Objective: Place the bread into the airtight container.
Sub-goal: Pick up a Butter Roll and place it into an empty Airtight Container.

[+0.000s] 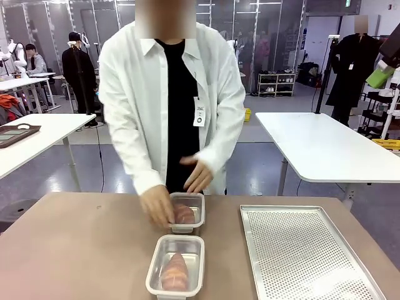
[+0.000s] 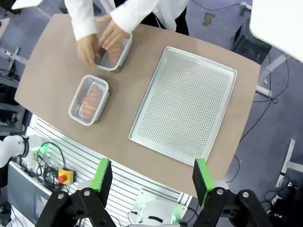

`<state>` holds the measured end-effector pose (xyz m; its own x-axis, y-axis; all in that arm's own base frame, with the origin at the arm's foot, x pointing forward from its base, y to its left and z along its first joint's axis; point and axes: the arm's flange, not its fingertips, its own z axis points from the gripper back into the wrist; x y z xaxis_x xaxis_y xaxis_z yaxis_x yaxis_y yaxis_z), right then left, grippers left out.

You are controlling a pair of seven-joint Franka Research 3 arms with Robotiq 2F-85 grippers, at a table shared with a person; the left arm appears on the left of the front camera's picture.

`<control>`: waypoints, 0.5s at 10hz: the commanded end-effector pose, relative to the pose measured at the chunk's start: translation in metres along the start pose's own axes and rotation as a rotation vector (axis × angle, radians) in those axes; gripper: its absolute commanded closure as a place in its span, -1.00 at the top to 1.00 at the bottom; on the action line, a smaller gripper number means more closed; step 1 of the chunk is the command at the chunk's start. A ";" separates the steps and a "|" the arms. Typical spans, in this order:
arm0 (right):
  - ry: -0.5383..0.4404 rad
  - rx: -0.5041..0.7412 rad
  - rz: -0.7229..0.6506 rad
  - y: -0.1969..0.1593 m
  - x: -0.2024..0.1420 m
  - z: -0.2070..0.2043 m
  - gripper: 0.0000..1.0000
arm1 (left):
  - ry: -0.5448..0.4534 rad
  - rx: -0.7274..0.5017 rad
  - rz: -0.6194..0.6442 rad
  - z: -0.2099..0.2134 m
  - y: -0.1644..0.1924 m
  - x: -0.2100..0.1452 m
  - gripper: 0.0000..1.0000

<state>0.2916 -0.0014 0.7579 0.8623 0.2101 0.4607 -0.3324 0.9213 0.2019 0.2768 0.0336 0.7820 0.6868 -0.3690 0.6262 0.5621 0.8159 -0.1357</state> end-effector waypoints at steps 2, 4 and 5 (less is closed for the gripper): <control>0.012 -0.010 0.016 -0.002 0.000 0.003 0.71 | 0.004 -0.005 -0.023 0.001 0.001 0.000 1.00; 0.012 -0.010 0.016 -0.002 0.000 0.003 0.71 | 0.004 -0.005 -0.023 0.001 0.001 0.000 1.00; 0.012 -0.010 0.016 -0.002 0.000 0.003 0.71 | 0.004 -0.005 -0.023 0.001 0.001 0.000 1.00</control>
<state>0.2916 -0.0014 0.7580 0.8623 0.2102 0.4608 -0.3324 0.9213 0.2018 0.2768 0.0336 0.7820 0.6868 -0.3690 0.6262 0.5621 0.8159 -0.1357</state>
